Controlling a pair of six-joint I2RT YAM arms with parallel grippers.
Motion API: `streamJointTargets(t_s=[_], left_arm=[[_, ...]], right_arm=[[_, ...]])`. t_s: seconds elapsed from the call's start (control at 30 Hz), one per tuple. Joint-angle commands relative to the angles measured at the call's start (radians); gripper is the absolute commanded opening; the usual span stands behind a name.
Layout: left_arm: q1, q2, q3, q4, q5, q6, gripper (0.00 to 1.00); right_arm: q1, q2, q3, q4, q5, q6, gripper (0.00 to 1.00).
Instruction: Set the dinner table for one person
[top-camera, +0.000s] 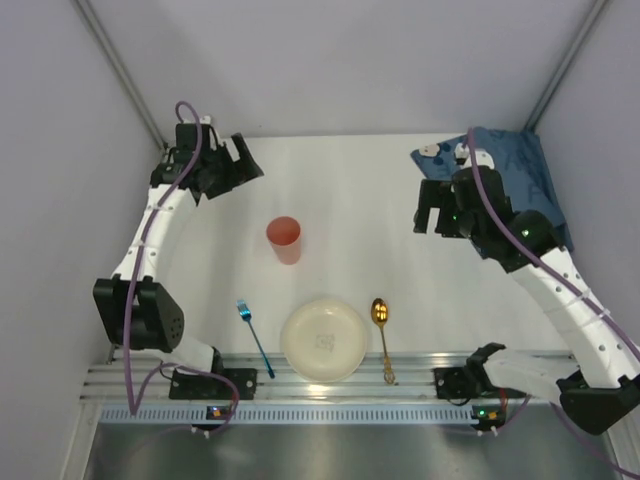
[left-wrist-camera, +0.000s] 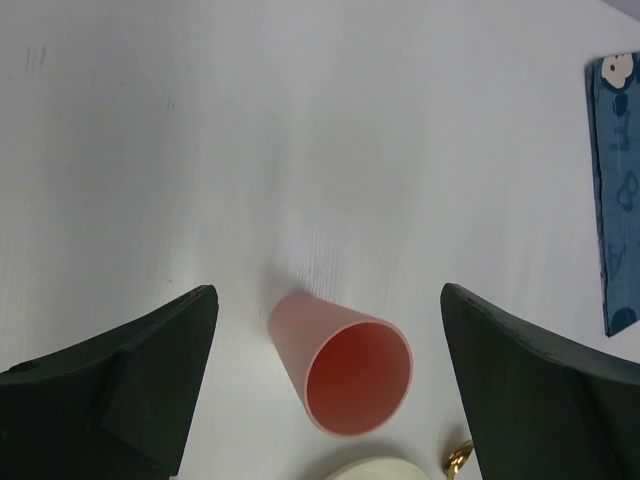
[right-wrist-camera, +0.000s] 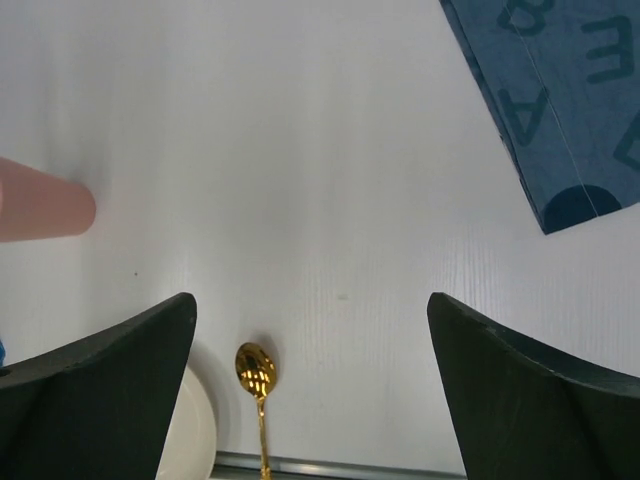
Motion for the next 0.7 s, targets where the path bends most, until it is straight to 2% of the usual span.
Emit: streamJointTargets(t_s=[0.0,0.13,0.27,0.37,0.5,0.67], left_arm=[[0.005,-0.085,0.012,-0.103,0.034,-0.014,0.98],[-0.009,-0.162,-0.06,-0.129,0.025,-0.037,0.99],[-0.012,-0.275,-0.121,-0.147,0.033,-0.031,0.99],[-0.037,-0.334,-0.146,-0.179,0.031,-0.023,0.99],[-0.047,-0.424,-0.207,-0.195,0.037,-0.04,0.99],[-0.052,-0.498,-0.284,-0.207,0.051,-0.052,0.98]], right_arm=[[-0.032,0.048,0.096,-0.01,-0.038,-0.061,1.0],[-0.126,0.329,0.252,-0.125,-0.052,-0.052,1.0],[-0.271,0.47,0.229,-0.044,-0.154,-0.051,1.0],[-0.308,0.58,0.283,-0.039,-0.155,-0.057,1.0],[-0.36,0.776,0.443,-0.091,-0.135,-0.075,1.0],[-0.4,0.915,0.521,-0.11,-0.118,-0.118,1.0]])
